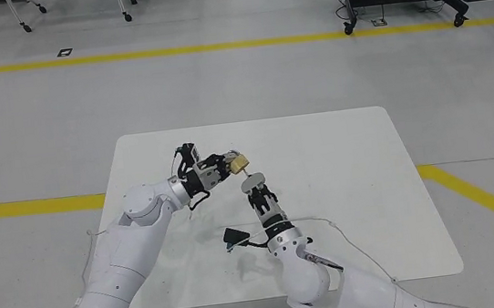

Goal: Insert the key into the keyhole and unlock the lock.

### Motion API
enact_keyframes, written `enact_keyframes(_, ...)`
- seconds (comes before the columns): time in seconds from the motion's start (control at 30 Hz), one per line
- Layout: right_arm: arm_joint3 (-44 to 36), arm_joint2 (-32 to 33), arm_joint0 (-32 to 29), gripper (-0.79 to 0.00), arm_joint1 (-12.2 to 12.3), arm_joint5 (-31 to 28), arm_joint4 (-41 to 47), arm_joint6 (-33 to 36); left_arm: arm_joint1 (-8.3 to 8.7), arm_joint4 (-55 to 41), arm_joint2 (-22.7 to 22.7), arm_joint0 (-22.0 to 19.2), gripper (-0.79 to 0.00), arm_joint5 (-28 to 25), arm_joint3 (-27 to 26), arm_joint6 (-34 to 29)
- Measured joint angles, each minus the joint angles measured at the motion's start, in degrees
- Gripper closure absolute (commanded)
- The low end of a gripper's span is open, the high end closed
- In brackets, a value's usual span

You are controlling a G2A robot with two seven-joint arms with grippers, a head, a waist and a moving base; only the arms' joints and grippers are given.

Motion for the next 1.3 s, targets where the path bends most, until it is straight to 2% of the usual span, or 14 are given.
enact_keyframes(0.83, 0.84, -0.78, 0.66, 0.0, -0.68, -0.02, 0.0, 0.39, -0.34, 0.58, -1.03, 0.43, 0.0, 1.35, -0.23, 0.71)
enact_keyframes(1.3, 0.97, -0.42, 1.02, 0.0, -1.23, -0.69, 0.0, -0.76, -0.44, 2.98, -0.96, 0.56, 0.0, 0.29, -0.84, 0.24)
